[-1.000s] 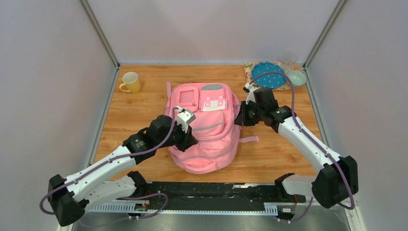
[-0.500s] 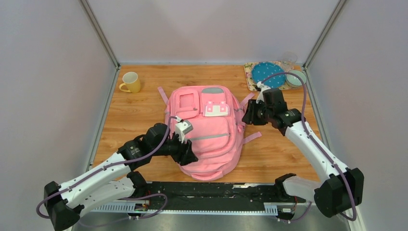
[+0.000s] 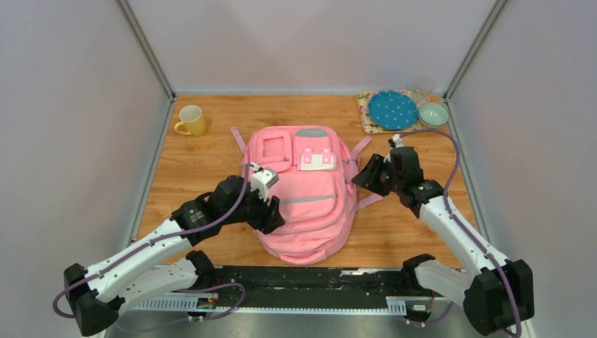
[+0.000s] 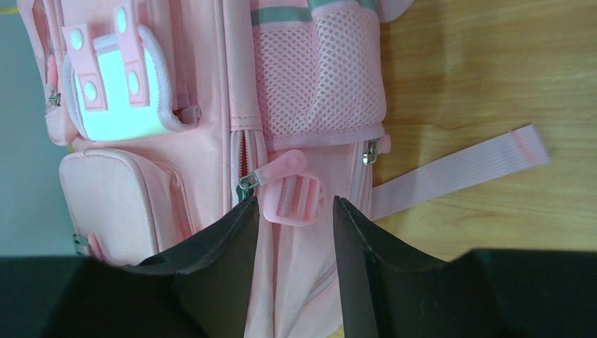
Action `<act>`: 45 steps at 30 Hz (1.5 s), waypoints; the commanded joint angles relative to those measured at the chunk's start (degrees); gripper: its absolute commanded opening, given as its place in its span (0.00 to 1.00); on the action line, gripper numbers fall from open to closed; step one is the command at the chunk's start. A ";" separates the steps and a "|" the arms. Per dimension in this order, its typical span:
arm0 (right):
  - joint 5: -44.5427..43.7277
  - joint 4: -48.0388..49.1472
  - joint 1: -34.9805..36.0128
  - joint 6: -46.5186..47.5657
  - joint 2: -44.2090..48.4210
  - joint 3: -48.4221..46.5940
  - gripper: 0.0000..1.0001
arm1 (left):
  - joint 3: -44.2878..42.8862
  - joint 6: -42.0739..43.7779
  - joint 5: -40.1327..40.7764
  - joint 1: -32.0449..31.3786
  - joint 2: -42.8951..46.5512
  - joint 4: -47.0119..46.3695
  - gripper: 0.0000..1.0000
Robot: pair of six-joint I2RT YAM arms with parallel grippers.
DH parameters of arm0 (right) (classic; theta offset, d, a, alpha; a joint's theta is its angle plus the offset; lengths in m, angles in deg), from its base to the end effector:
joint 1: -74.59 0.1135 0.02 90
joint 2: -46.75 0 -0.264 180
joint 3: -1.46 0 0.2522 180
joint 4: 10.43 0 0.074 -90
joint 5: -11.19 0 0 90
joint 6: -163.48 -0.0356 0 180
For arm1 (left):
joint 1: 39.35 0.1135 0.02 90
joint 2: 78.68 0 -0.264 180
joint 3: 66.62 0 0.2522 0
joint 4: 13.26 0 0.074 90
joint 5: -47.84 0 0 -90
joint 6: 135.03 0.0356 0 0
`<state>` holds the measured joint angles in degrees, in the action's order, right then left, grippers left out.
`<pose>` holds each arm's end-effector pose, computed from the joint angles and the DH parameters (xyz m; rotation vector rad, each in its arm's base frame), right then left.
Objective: Pack the student bag
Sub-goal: Zip the student bag at the center of the board.
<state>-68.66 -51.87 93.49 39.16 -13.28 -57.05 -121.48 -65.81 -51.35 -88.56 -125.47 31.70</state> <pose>0.2061 0.0772 0.2612 0.2302 2.3924 0.6589 0.1108 -0.1371 0.2758 0.6654 2.2443 -0.8244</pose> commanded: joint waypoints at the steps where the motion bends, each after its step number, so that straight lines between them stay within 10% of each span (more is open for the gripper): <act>1: 5.14 16.76 -0.26 -16.19 0.18 5.45 0.46 | -2.84 -1.81 5.32 -0.18 0.90 -1.14 0.68; 16: 5.06 27.24 -0.09 -33.69 -3.35 12.39 0.46 | 6.55 -6.73 11.38 -0.10 2.31 -1.67 0.68; 23: -0.31 23.99 0.00 -33.44 6.41 16.10 0.47 | 13.23 -9.72 14.55 0.08 3.37 -3.16 0.68; 45: 10.67 40.50 0.18 -39.15 -1.49 19.53 0.45 | 17.02 -12.01 13.41 0.08 1.61 -6.41 0.67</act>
<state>-61.57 -18.63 93.42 2.48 -13.30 -38.14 -106.67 -77.33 -39.57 -88.76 -122.63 20.88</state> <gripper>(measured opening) 0.473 0.669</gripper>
